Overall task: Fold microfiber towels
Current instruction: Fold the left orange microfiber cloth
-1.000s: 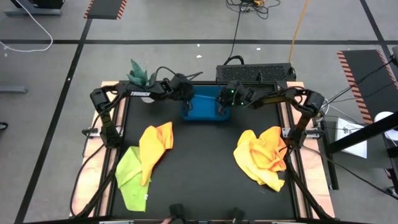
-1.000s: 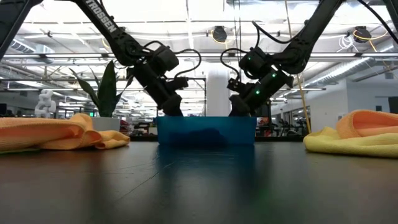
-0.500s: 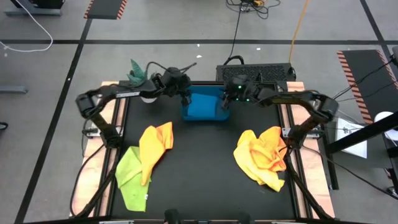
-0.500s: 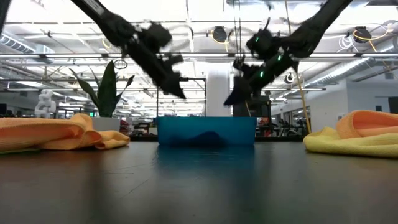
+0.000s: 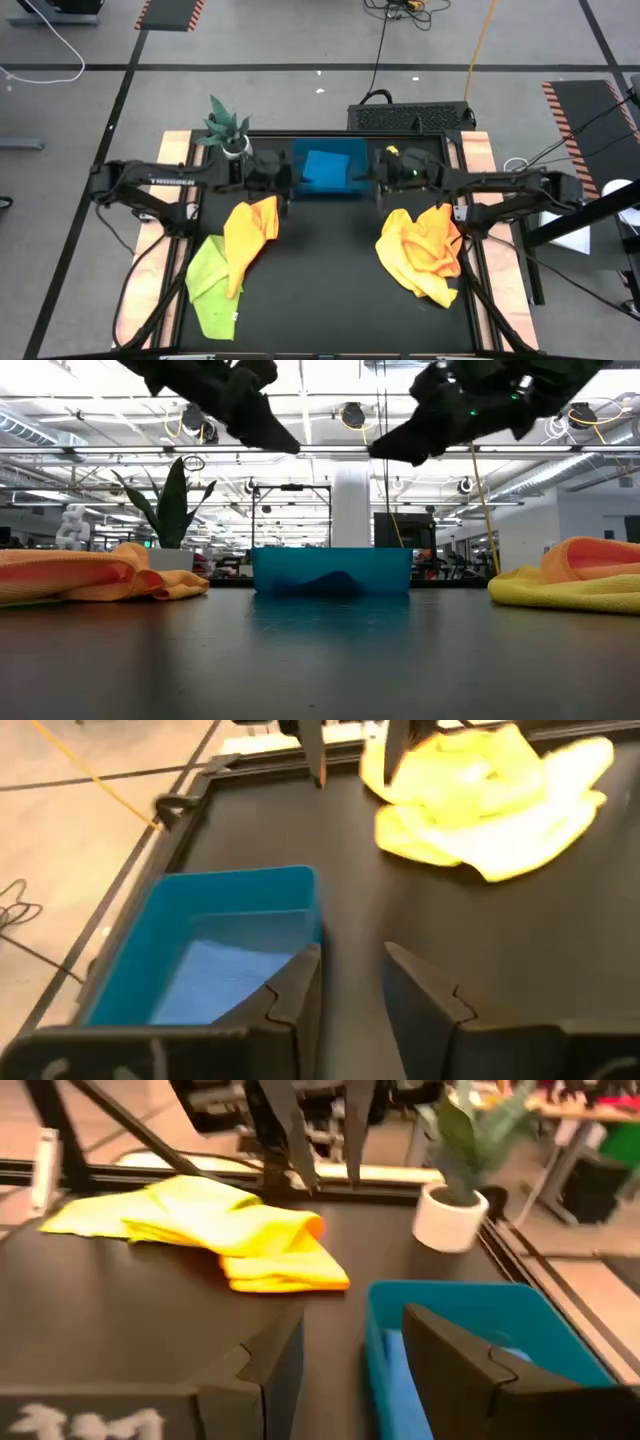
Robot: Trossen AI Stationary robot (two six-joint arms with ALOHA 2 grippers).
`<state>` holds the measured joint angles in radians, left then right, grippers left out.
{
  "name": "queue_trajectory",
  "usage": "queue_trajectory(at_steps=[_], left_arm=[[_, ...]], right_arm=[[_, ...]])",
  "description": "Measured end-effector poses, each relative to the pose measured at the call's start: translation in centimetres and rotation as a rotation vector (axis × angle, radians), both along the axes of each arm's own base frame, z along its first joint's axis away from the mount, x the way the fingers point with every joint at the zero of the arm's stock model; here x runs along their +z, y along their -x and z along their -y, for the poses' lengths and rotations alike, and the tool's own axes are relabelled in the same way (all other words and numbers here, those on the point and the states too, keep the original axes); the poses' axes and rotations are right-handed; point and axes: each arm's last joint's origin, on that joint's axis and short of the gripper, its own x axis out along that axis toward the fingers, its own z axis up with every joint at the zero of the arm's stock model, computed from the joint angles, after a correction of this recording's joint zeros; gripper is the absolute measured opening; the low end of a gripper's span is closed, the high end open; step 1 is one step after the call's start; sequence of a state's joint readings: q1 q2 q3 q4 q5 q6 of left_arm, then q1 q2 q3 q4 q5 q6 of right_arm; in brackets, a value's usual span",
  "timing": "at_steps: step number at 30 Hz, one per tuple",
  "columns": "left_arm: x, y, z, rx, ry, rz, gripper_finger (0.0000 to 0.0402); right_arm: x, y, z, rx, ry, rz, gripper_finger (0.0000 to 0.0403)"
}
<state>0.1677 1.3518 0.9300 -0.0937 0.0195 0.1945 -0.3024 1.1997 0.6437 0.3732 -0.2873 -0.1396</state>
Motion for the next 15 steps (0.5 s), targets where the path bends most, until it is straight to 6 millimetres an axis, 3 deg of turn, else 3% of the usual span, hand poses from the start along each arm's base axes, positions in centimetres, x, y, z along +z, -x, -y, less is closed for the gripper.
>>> queue_trajectory(at_steps=[5, 15], left_arm=[[-2.8, 0.4, 2.6, 0.001, 0.075, -0.049, 0.0095], [-6.7, 1.6, 5.6, -0.004, 0.176, 0.061, 0.0095]], right_arm=[[-2.3, 0.7, -2.4, 0.079, -0.027, 0.056, 0.0161], [-5.6, 2.6, -5.9, 0.089, -0.075, 0.111, 0.0162]])
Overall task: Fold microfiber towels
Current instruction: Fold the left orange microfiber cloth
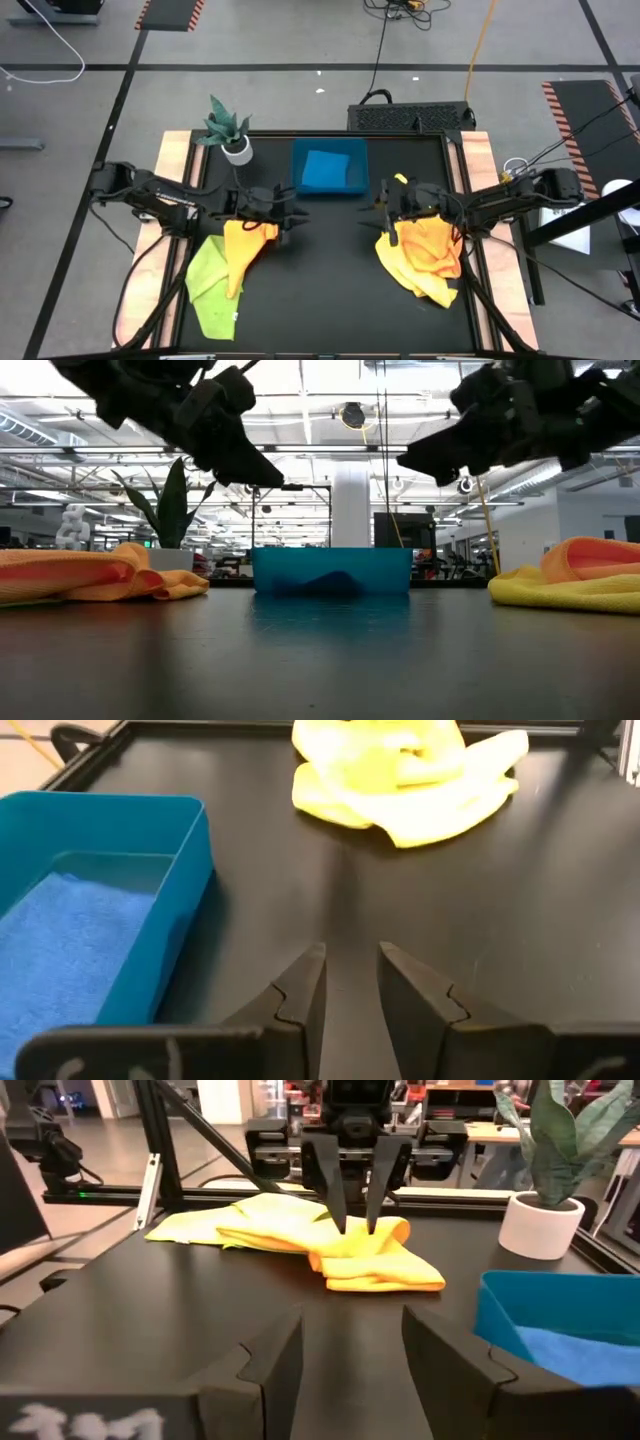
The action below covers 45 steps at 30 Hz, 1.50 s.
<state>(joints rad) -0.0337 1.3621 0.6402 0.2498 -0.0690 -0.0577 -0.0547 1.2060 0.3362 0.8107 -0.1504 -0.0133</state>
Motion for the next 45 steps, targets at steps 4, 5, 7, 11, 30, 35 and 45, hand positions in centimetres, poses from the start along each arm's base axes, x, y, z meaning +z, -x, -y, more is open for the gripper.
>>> queue_trajectory(at_steps=[4, 5, 7, 11, 30, 35, 45], left_arm=[[-0.9, 0.6, 0.6, 0.026, 0.004, 0.044, 0.0095], [-1.2, 0.8, 0.8, 0.032, 0.005, 0.05, 0.0095], [-1.4, 1.0, 0.9, 0.049, 0.006, 0.072, 0.0095], [-1.9, 1.4, 1.1, 0.07, 0.005, 0.099, 0.0095], [4.4, 1.6, 3.8, 0.233, -0.026, -0.392, 0.0094], [3.2, 3.8, 6.0, 0.339, 0.094, -0.534, 0.0094], [2.2, 7.9, 12.6, 0.445, 0.384, -0.63, 0.0092]], right_arm=[[-0.7, 0.8, -0.9, 0.012, 0.003, 0.027, 0.0162], [-0.8, 0.9, -1.1, 0.009, 0.005, 0.037, 0.0162], [-0.8, 1.1, -1.3, 0.0, 0.008, 0.05, 0.0162], [-0.8, 1.1, -1.4, 0.002, 0.023, 0.06, 0.0162], [-1.0, 0.9, -1.4, 0.007, 0.026, 0.067, 0.0162], [-1.2, 0.9, -1.4, 0.007, 0.019, 0.047, 0.0162], [-1.1, 0.9, -1.4, 0.011, 0.051, 0.055, 0.0162]])
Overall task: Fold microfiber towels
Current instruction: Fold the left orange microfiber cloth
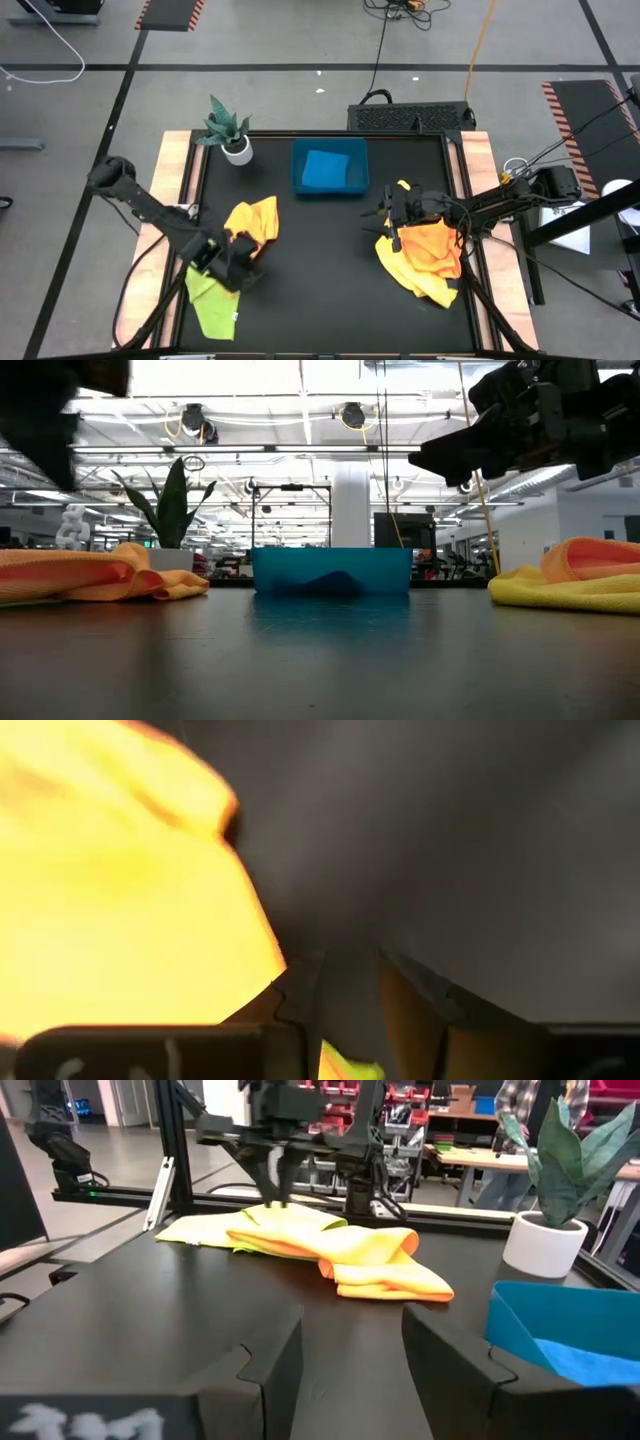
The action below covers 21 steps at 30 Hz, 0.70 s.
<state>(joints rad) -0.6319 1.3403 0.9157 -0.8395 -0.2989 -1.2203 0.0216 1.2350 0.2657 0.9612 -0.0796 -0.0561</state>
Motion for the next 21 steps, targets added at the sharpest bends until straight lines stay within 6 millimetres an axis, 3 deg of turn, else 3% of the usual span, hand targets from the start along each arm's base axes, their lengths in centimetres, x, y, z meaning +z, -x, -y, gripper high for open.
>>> queue_trajectory(at_steps=[6, 13, 17, 21], left_arm=[[-1.3, 1.3, 2.8, 0.073, 0.124, -0.105, 0.007], [-2.9, 2.3, 4.7, 0.092, 0.158, -0.228, 0.0043], [-3.0, 2.8, 5.2, 0.088, 0.156, -0.237, 0.0046], [-3.0, 3.0, 5.5, 0.083, 0.161, -0.226, 0.0075]], right_arm=[[0.3, 0.0, 0.0, 0.001, 0.015, 0.033, 0.0162], [0.6, 0.0, 0.0, 0.001, 0.014, 0.062, 0.0162], [0.6, 0.0, 0.0, 0.001, 0.011, 0.061, 0.0162], [0.6, 0.0, 0.0, 0.001, 0.007, 0.059, 0.0162]])
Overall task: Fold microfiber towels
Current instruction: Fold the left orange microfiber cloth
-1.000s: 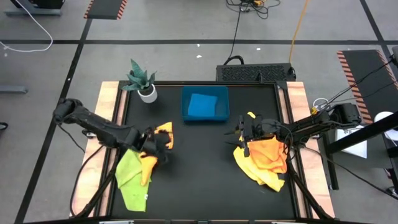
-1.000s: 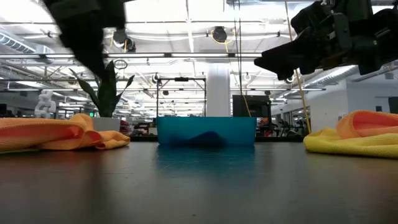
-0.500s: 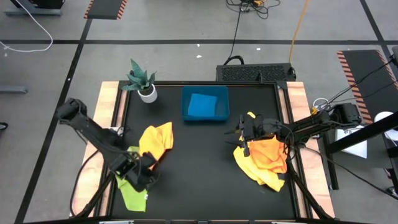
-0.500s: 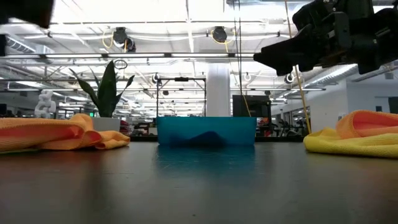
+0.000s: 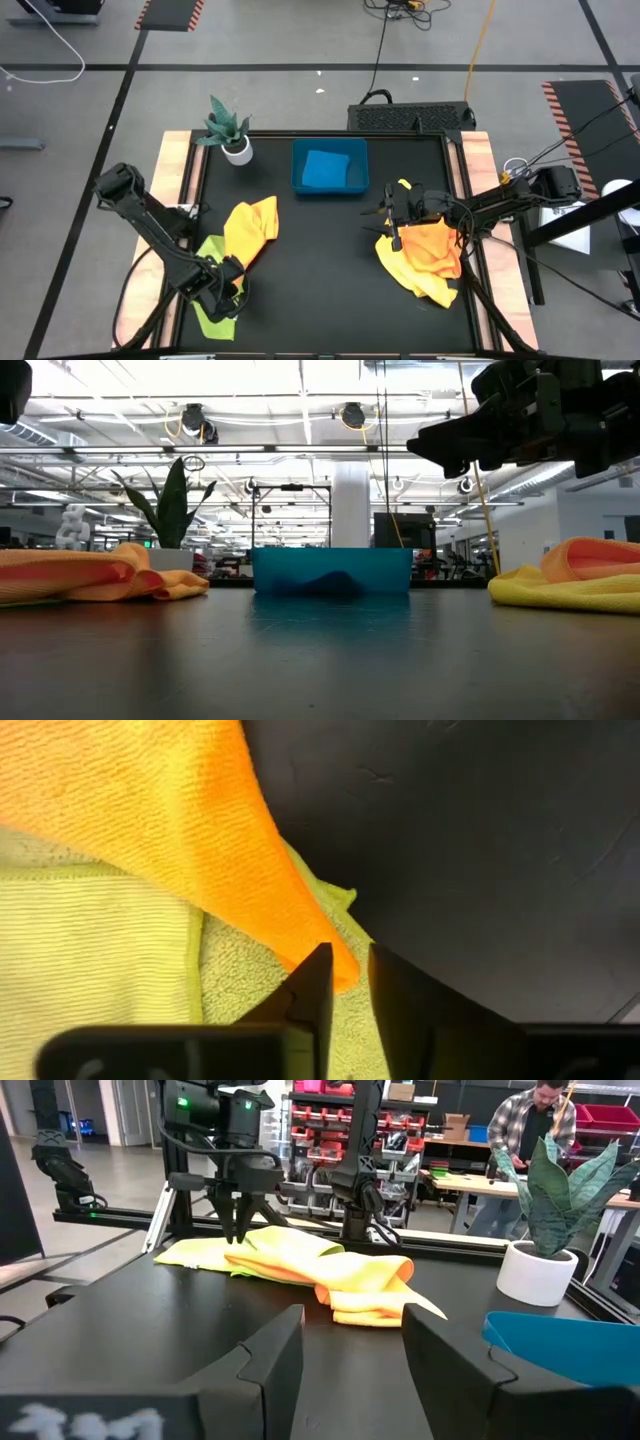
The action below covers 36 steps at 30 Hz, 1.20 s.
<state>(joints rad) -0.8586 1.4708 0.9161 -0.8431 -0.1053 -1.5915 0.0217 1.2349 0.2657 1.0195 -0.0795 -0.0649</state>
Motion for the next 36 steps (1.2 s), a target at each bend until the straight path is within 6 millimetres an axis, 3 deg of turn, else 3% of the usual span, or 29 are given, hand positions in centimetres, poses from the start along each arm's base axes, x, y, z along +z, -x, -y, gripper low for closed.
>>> queue_trajectory(at_steps=[9, 15, 26, 36], left_arm=[[-0.8, -0.2, 0.3, 0.061, -0.013, -0.027, 0.0181], [-2.5, -0.4, 0.9, 0.068, -0.001, -0.128, 0.021], [-2.6, -0.4, 0.9, 0.077, 0.02, -0.17, 0.0206], [-2.6, -0.6, 0.8, 0.083, -0.014, -0.12, 0.012]], right_arm=[[-0.1, 0.0, 0.0, 0.0, 0.0, -0.009, 0.0162], [-0.2, 0.0, 0.0, 0.0, 0.0, -0.022, 0.0162], [-0.2, 0.0, 0.0, 0.0, -0.001, -0.017, 0.0162], [-0.2, 0.0, 0.0, -0.001, -0.019, -0.02, 0.0162]])
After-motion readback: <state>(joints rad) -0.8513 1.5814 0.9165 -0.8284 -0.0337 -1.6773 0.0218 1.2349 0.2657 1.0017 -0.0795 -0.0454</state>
